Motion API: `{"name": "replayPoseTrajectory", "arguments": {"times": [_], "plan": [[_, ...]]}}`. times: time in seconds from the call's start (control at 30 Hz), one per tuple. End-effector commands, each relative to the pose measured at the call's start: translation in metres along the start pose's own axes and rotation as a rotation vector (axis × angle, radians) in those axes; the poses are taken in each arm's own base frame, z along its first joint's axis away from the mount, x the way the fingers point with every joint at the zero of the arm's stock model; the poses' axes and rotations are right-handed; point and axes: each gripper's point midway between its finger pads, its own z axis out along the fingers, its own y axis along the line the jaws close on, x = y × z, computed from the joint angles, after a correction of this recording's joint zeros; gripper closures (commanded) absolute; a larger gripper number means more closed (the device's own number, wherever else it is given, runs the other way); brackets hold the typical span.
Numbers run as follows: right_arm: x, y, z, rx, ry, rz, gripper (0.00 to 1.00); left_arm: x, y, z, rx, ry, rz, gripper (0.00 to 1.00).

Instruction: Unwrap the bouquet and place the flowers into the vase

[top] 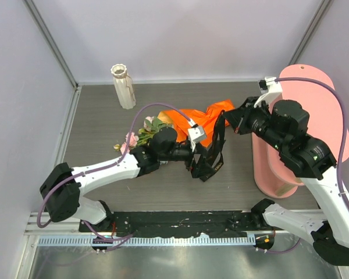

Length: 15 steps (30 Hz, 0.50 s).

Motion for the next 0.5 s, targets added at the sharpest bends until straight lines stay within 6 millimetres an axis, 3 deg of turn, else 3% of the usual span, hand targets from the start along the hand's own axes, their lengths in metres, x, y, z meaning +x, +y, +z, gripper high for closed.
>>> {"name": "replayPoseTrajectory", "arguments": {"times": [0.0, 0.07, 0.17, 0.47], "plan": [[-0.001, 0.024, -0.012, -0.127, 0.006, 0.044, 0.99, -0.045, 0.033, 0.012, -0.251, -0.172, 0.282, 0.00], [-0.005, 0.029, -0.018, -0.152, -0.006, 0.048, 0.99, -0.040, 0.041, 0.017, -0.315, -0.158, 0.322, 0.00], [-0.011, 0.032, -0.023, -0.163, -0.028, 0.053, 0.99, -0.048, 0.051, 0.019, -0.389, -0.208, 0.326, 0.00], [-0.017, 0.036, -0.022, -0.178, -0.053, 0.073, 0.99, -0.075, 0.046, 0.043, -0.336, -0.307, 0.280, 0.01]]}}
